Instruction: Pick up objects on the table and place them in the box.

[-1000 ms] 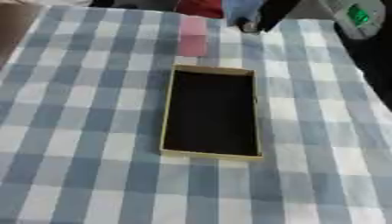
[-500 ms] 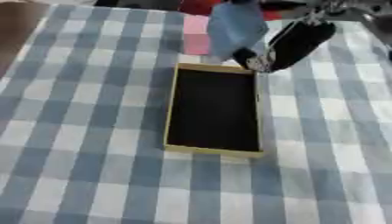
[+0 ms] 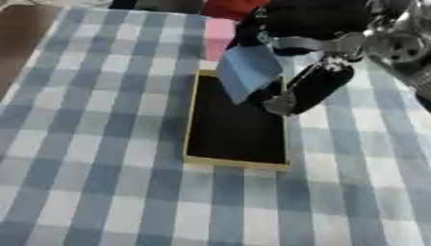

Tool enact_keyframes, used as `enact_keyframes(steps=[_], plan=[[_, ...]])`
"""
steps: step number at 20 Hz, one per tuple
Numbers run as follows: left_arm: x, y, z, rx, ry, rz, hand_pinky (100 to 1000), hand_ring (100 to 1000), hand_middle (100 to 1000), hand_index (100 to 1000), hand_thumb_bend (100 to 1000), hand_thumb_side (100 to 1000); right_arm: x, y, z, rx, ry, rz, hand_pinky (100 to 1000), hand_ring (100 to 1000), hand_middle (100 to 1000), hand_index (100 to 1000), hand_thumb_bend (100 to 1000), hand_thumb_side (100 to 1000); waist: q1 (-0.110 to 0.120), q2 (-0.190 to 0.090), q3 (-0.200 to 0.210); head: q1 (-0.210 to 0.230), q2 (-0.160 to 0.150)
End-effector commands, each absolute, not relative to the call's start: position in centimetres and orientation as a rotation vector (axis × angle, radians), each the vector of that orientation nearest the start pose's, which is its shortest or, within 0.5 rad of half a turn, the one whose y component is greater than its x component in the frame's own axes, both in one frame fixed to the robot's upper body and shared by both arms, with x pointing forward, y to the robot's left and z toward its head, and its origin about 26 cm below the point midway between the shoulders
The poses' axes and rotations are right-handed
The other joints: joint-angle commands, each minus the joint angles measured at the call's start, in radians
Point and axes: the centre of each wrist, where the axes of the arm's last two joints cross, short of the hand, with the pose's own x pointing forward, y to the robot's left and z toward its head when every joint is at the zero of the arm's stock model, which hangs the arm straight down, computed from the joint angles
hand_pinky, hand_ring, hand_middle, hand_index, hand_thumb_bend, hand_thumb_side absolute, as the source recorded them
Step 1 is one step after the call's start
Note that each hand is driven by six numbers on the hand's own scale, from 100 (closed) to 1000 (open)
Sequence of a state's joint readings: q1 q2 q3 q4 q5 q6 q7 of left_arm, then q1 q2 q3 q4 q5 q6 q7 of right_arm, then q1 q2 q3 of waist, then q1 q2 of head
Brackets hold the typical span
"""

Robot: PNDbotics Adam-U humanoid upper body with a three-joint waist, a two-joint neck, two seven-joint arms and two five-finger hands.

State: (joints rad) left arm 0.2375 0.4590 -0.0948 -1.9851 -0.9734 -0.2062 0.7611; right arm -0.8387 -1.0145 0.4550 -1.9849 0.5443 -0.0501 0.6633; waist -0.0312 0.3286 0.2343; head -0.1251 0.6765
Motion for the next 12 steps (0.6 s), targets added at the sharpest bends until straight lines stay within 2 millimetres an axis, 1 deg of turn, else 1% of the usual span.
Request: enact_keyframes(steps=[1,6,9,10,11,12], plan=[[21.2,30.9,7.3,-1.841,2.958,0.901,669,643,510,670,100,460,29.3,-22.3,33.4,1.321,1.829,-2.62,798,720,683,798,100,430,0.005,-0.019,0.002,-0.003,0.006],[21.3,30.6,7.2,-1.837,2.971,0.911,669,643,510,669,100,471,29.5,-22.1,32.2,1.344,1.844,-2.67,798,726,690,810,100,456,0.005,-0.014,0.004,-0.004,0.004],[21.3,30.5,7.2,-1.834,2.975,0.911,670,643,509,669,100,475,29.6,-22.0,31.4,1.319,1.842,-2.721,806,735,698,817,100,481,0.004,-0.008,0.007,-0.005,0.001],[21.3,30.4,7.2,-1.833,2.976,0.911,670,643,509,669,100,475,29.6,-21.9,31.2,1.304,1.836,-2.739,806,738,701,819,100,458,0.004,-0.006,0.008,-0.006,0.001],[21.4,30.4,7.2,-1.831,2.977,0.911,670,643,509,669,100,475,29.6,-21.8,30.9,1.282,1.824,-2.762,807,741,706,822,100,503,0.004,-0.004,0.009,-0.007,0.0],[21.4,30.4,7.2,-1.83,2.977,0.911,670,643,509,669,100,476,29.6,-21.6,30.6,1.262,1.811,-2.781,809,747,712,825,100,511,0.004,-0.002,0.01,-0.007,-0.001]])
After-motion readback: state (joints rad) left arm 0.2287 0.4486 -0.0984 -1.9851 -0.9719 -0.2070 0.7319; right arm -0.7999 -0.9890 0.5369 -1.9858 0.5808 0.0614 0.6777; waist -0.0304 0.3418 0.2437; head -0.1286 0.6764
